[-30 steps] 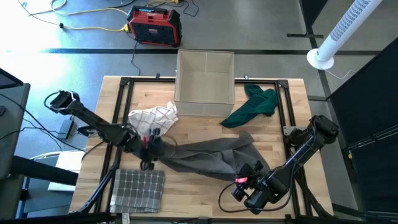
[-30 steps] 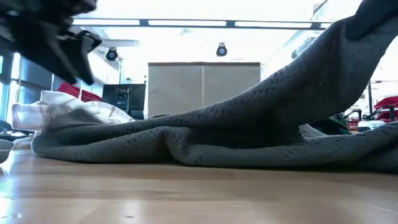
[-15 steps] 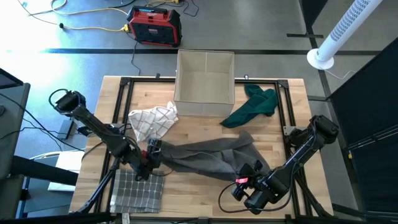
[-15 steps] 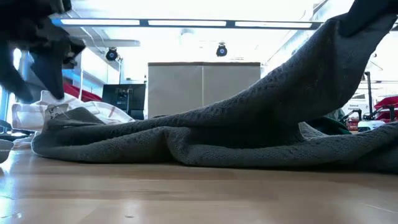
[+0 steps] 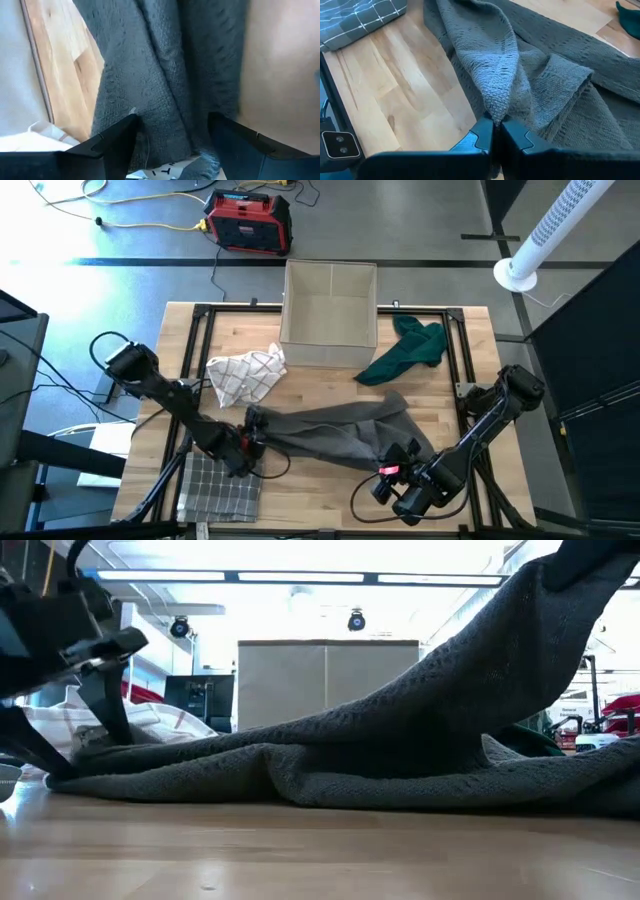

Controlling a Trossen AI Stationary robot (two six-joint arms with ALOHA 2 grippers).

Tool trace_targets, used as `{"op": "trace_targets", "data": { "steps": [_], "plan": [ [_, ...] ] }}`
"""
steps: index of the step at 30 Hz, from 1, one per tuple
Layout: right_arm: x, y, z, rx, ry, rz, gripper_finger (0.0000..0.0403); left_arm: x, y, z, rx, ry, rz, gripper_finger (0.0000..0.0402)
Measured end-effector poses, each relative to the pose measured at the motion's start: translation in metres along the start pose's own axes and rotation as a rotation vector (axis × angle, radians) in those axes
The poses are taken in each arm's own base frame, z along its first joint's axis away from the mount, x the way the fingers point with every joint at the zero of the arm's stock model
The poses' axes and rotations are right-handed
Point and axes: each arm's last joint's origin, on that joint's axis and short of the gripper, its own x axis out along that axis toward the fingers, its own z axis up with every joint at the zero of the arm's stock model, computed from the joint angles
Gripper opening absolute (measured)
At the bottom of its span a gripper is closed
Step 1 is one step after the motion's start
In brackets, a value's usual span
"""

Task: Fold towel
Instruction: Fold the dark grey towel

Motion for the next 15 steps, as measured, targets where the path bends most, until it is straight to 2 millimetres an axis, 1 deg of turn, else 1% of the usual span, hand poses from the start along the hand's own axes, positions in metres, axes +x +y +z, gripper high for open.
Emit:
{"op": "trace_targets", "data": {
  "steps": [9, 15],
  "plan": [
    [0.001, 0.0, 0.002, 0.005, -0.001, -0.004, 0.0, -0.016, 0.015, 0.012, 0.057, 0.065, 0.095, 0.023],
    [0.004, -0.001, 0.005, 0.003, -0.003, -0.012, 0.0, -0.01, 0.017, 0.007, 0.061, 0.097, 0.111, 0.023]
  ]
}}
